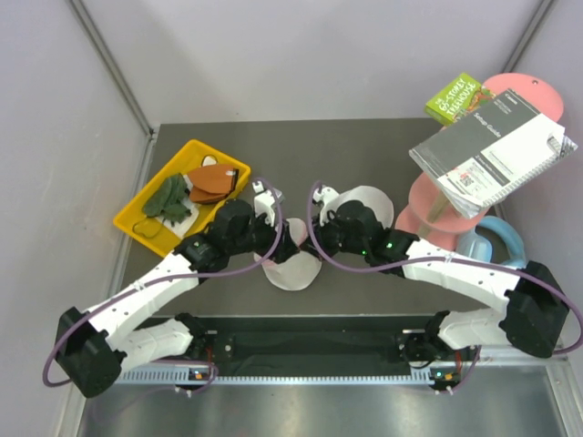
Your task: Unzip the laundry bag and remove the bra
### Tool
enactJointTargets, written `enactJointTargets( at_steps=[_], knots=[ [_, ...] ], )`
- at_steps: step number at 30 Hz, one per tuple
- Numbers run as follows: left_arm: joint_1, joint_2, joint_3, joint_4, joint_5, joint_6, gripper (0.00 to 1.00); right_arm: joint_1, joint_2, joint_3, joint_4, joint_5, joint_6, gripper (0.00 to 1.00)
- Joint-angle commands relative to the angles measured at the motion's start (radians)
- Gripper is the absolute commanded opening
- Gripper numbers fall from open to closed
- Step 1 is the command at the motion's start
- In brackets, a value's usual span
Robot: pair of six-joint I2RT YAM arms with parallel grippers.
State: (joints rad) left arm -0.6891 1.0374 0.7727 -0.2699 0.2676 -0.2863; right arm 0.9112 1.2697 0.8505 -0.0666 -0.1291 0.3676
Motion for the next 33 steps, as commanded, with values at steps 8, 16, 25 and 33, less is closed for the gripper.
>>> enactJointTargets(
  at_steps=[8, 16, 25, 33],
  knots=[
    [-0.001, -0.020, -0.023, 0.001, -0.008, -0.001, 0.56, 0.051, 0.016, 0.048, 0.059, 0.005, 0.024, 0.00],
    [-0.001, -0.056, -0.058, -0.005, 0.008, -0.011, 0.50, 0.051, 0.011, 0.053, 0.045, 0.039, 0.025, 0.00],
    [0.000, -0.048, -0.069, 0.001, 0.013, -0.008, 0.07, 0.051, 0.017, 0.064, 0.042, 0.040, 0.025, 0.00],
    [0.000, -0.051, -0.070, 0.001, 0.001, -0.007, 0.00, 0.049, 0.020, 0.065, 0.033, 0.046, 0.027, 0.00]
  ],
)
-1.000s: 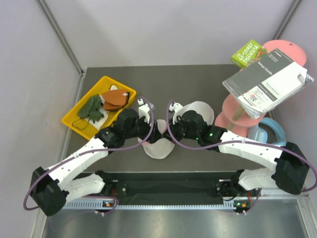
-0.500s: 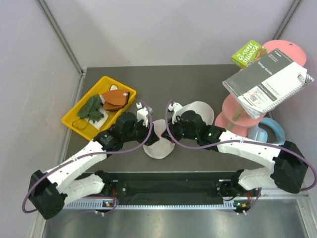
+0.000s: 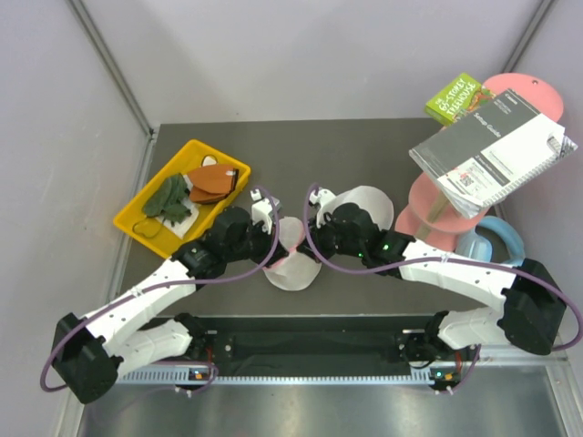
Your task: Unzip the laundry bag and remove the bra
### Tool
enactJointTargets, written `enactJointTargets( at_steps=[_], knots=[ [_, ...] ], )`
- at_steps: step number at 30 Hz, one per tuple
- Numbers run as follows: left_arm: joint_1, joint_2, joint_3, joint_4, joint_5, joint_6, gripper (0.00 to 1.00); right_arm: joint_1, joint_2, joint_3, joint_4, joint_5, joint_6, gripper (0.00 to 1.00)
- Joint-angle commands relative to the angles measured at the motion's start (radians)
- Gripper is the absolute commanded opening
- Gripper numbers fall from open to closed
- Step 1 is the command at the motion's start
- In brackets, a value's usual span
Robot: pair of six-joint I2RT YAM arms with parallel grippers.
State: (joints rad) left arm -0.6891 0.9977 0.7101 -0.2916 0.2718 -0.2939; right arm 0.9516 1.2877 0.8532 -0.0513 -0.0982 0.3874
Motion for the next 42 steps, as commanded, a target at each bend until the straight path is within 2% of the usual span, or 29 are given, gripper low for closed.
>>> enactJointTargets(
  at_steps=[1, 12, 19, 25, 27, 29, 30, 32, 33, 37, 42],
  knots=[
    [0.000, -0.014, -0.008, 0.025, -0.002, 0.002, 0.00, 0.006, 0.002, 0.063, 0.016, 0.015, 0.005, 0.00],
    [0.000, -0.037, -0.011, 0.000, -0.019, 0.004, 0.00, -0.071, -0.014, 0.046, -0.012, 0.028, -0.016, 0.00],
    [0.000, -0.056, -0.009, -0.017, -0.028, 0.004, 0.00, -0.178, 0.005, 0.033, 0.010, -0.012, -0.041, 0.00],
    [0.000, -0.065, -0.001, -0.035, -0.034, 0.009, 0.00, -0.180, 0.021, 0.067, -0.018, -0.043, -0.058, 0.00],
    [0.000, -0.061, 0.009, -0.035, -0.034, 0.009, 0.09, -0.168, 0.016, 0.063, -0.009, -0.054, -0.053, 0.00],
    [0.000, -0.053, 0.028, -0.034, -0.034, 0.012, 0.28, -0.156, 0.012, 0.061, -0.013, -0.052, -0.050, 0.00],
    [0.000, -0.050, 0.034, -0.032, -0.034, 0.012, 0.46, -0.140, 0.012, 0.061, -0.018, -0.052, -0.050, 0.00],
    [0.000, -0.041, 0.052, -0.021, -0.033, 0.016, 0.55, -0.128, 0.009, 0.061, -0.022, -0.051, -0.041, 0.00],
    [0.000, -0.036, 0.058, -0.020, -0.033, 0.018, 0.62, -0.114, 0.007, 0.061, -0.024, -0.052, -0.038, 0.00],
    [0.000, -0.005, 0.081, 0.017, -0.014, 0.018, 0.73, -0.082, -0.002, 0.061, -0.024, -0.051, -0.012, 0.00],
    [0.000, 0.019, 0.083, 0.031, -0.002, 0.016, 0.73, -0.034, -0.008, 0.084, -0.033, -0.046, 0.007, 0.00]
  ],
)
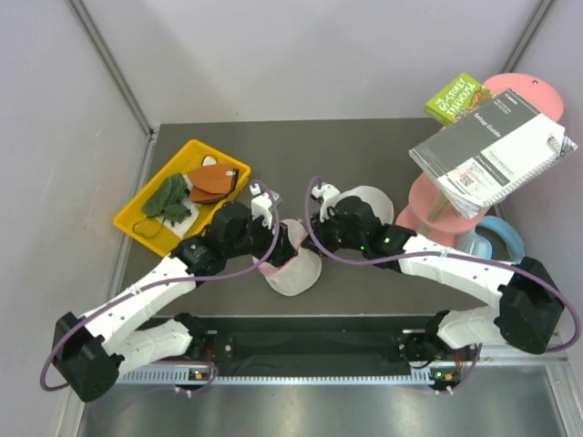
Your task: Unzip the laundry bag and remove the bra
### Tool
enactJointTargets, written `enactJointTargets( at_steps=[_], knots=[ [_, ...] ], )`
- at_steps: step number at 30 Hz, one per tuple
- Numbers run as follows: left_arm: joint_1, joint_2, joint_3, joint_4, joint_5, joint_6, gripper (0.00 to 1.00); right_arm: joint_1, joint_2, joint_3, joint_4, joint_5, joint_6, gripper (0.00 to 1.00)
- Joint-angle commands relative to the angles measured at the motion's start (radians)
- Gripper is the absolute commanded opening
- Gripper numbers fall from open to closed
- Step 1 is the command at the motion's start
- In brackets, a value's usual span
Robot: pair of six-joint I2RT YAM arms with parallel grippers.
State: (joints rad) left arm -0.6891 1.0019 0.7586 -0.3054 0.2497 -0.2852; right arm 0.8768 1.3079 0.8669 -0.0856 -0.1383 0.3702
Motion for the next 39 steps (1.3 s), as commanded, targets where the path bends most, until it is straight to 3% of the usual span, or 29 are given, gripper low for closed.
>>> enactJointTargets(
  at_steps=[1, 8, 11, 15, 20, 39],
  knots=[
    [0.000, 0.017, 0.030, 0.046, 0.023, 0.006, 0.73, 0.047, -0.029, 0.078, 0.003, -0.004, 0.027, 0.00],
    [0.000, 0.001, -0.001, 0.037, 0.023, 0.006, 0.70, 0.065, -0.012, 0.109, 0.001, -0.006, 0.033, 0.00],
    [0.000, -0.003, -0.013, 0.032, 0.016, 0.006, 0.57, 0.070, -0.006, 0.116, 0.001, -0.009, 0.032, 0.00],
    [0.000, -0.002, -0.022, 0.028, 0.011, 0.004, 0.25, 0.071, -0.006, 0.116, 0.000, -0.006, 0.033, 0.00],
    [0.000, -0.002, -0.022, 0.020, 0.000, 0.006, 0.00, 0.071, -0.007, 0.109, -0.002, 0.008, 0.036, 0.00],
    [0.000, -0.051, -0.038, -0.041, -0.032, 0.014, 0.00, -0.012, 0.017, 0.106, -0.034, 0.060, 0.001, 0.00]
  ],
)
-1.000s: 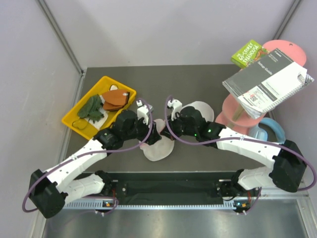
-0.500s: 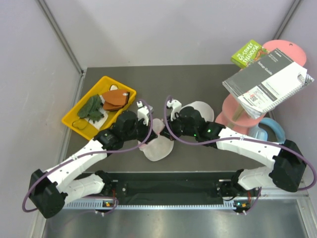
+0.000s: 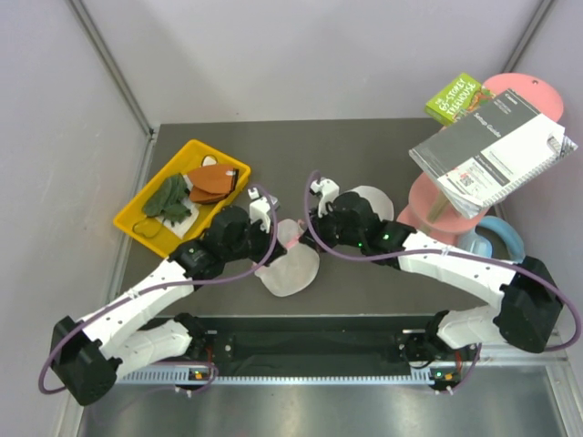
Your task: Unzip the laundry bag and remove the bra
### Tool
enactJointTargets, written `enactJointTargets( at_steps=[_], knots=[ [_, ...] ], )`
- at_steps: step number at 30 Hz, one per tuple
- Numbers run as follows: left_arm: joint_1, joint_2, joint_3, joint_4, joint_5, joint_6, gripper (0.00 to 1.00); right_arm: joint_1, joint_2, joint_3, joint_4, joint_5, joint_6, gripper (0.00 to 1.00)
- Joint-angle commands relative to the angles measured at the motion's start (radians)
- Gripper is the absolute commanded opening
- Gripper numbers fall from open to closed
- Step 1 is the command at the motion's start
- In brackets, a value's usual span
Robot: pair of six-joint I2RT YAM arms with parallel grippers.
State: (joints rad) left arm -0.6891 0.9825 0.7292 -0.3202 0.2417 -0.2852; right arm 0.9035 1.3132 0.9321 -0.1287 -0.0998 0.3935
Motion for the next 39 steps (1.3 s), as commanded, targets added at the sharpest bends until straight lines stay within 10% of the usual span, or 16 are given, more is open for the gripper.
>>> enactJointTargets(
  at_steps=[1, 27, 32, 35, 39],
  knots=[
    [0.000, -0.033, -0.008, -0.031, -0.028, 0.015, 0.00, -0.046, 0.020, 0.037, 0.012, 0.020, -0.025, 0.00],
    [-0.006, -0.058, -0.024, -0.043, -0.005, -0.011, 0.00, -0.161, 0.109, 0.013, 0.041, -0.054, -0.056, 0.00],
    [-0.016, -0.059, -0.036, -0.003, -0.087, -0.060, 0.55, -0.157, 0.058, -0.027, 0.002, -0.026, -0.048, 0.00],
    [-0.016, -0.077, -0.031, 0.012, -0.191, -0.095, 0.71, -0.143, 0.023, -0.053, -0.037, 0.000, -0.050, 0.04],
    [-0.015, -0.120, -0.022, -0.035, -0.505, -0.221, 0.80, -0.130, -0.017, -0.068, -0.087, 0.014, -0.054, 0.40]
  ],
)
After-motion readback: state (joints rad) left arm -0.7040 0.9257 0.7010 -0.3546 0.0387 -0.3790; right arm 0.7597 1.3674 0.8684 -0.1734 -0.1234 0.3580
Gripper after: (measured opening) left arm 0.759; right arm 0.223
